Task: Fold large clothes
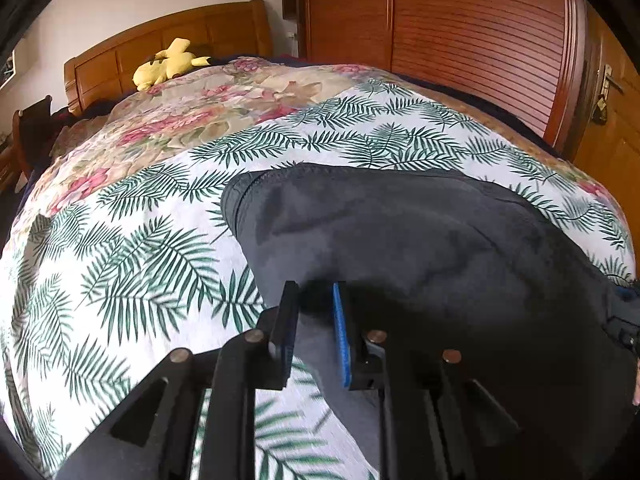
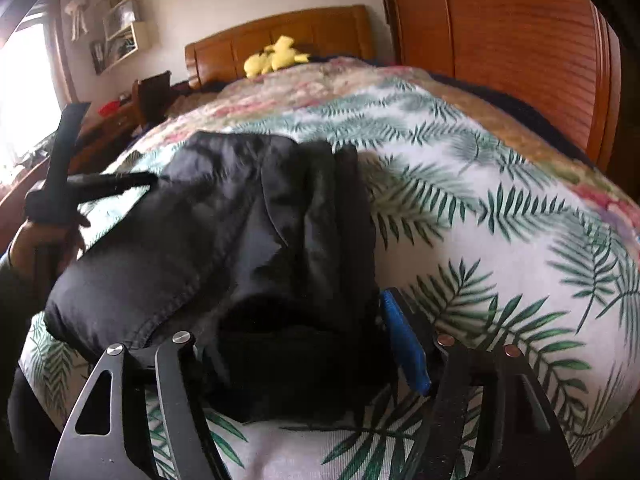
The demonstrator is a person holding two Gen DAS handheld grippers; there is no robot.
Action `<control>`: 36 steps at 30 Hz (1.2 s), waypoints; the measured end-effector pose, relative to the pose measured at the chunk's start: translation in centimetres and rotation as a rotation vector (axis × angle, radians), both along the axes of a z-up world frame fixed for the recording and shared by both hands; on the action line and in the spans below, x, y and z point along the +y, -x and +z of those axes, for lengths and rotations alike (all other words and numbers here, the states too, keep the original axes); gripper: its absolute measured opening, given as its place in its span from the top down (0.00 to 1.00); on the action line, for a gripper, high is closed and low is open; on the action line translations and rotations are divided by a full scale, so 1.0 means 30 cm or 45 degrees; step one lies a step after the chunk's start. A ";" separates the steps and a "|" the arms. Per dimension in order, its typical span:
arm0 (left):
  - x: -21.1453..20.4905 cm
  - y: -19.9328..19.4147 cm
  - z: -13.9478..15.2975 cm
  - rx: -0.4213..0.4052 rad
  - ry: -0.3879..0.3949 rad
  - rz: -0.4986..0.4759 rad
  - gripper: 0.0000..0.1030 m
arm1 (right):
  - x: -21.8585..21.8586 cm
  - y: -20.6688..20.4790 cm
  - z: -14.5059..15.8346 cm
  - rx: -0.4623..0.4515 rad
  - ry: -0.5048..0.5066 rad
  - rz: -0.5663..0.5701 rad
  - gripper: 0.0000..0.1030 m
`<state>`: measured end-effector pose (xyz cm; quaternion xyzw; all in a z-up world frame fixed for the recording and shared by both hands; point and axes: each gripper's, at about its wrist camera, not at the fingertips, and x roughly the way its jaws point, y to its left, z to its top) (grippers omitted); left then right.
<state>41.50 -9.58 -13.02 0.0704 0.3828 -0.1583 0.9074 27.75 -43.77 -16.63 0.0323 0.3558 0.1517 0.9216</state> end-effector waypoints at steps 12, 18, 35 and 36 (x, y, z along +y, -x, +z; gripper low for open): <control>0.005 -0.134 -0.054 0.027 -0.021 0.022 0.68 | 0.026 0.002 -0.015 0.014 0.033 0.010 0.30; 0.010 -0.208 -0.077 0.057 -0.041 0.051 0.42 | 0.024 -0.003 -0.020 0.013 0.036 0.025 0.30; 0.044 -0.325 -0.129 0.155 0.084 0.078 0.14 | 0.018 0.038 -0.045 0.064 0.017 0.029 0.28; 0.046 -0.325 -0.131 0.156 0.095 0.080 0.14 | 0.016 0.035 -0.049 0.070 0.006 0.026 0.26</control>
